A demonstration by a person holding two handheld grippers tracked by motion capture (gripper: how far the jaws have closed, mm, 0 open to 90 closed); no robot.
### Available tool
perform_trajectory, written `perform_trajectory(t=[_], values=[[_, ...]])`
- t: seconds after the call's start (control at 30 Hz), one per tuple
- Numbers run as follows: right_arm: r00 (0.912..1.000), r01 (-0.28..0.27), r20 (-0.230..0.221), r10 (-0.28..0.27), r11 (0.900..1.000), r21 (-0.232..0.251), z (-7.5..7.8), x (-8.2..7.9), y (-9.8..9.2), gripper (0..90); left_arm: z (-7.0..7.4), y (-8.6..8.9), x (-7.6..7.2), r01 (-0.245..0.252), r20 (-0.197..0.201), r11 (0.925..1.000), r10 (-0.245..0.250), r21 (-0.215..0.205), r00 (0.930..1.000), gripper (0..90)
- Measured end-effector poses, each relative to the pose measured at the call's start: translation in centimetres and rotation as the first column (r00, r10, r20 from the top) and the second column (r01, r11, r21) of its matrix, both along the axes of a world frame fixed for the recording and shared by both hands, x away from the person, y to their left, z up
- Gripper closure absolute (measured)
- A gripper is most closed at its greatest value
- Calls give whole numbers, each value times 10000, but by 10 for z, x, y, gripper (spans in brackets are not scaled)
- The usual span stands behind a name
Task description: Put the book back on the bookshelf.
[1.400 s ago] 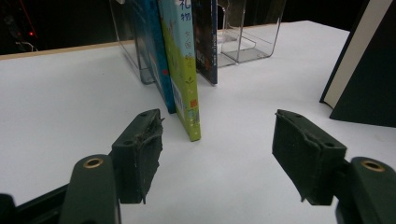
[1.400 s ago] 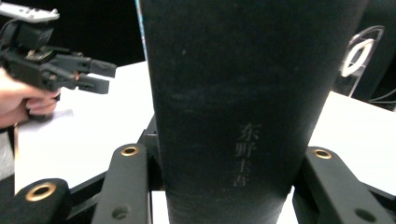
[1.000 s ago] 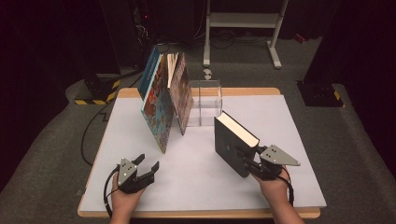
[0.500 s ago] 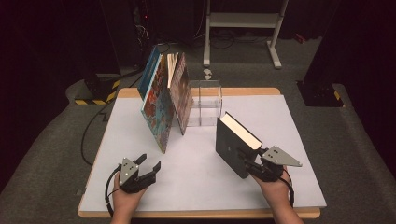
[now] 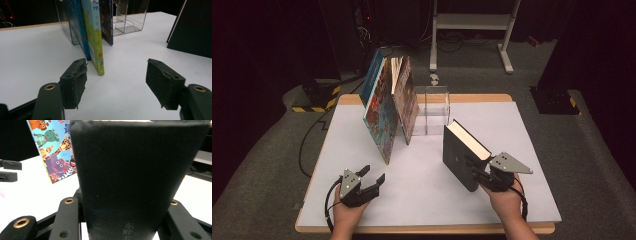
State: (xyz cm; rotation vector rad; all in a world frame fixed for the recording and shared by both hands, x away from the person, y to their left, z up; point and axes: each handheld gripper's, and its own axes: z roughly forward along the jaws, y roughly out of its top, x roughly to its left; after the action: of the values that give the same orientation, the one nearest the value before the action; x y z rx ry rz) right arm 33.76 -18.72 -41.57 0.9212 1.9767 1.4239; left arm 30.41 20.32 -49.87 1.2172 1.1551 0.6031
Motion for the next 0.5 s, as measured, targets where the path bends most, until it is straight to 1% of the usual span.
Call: perform_trajectory(t=[0.03,0.13,0.17,0.27,0.33,0.43,0.5], values=[[10000,57,42,-56,10000,-39,1,0,3,537,0,1,0,16,-9,10000,-16,49,10000,332],[9996,223,157,-220,9996,-174,7,2,15,538,0,2,0,-17,-17,9999,17,-158,10000,332],[9995,267,161,-265,9995,-140,9,4,18,538,0,2,0,-17,-17,9999,17,-158,10000,332],[9988,446,181,-446,9990,2,16,14,30,537,0,2,0,52,-24,9999,-52,-129,10000,332],[9975,631,309,-629,9980,-80,19,21,39,537,0,1,0,110,-40,9999,-111,-117,9999,332],[9965,807,215,-810,9966,142,24,34,49,537,0,0,0,140,-35,9996,-141,-243,9999,333],[9950,984,127,-988,9948,273,26,46,57,537,-1,0,0,138,-17,9998,-138,-111,9999,332]])
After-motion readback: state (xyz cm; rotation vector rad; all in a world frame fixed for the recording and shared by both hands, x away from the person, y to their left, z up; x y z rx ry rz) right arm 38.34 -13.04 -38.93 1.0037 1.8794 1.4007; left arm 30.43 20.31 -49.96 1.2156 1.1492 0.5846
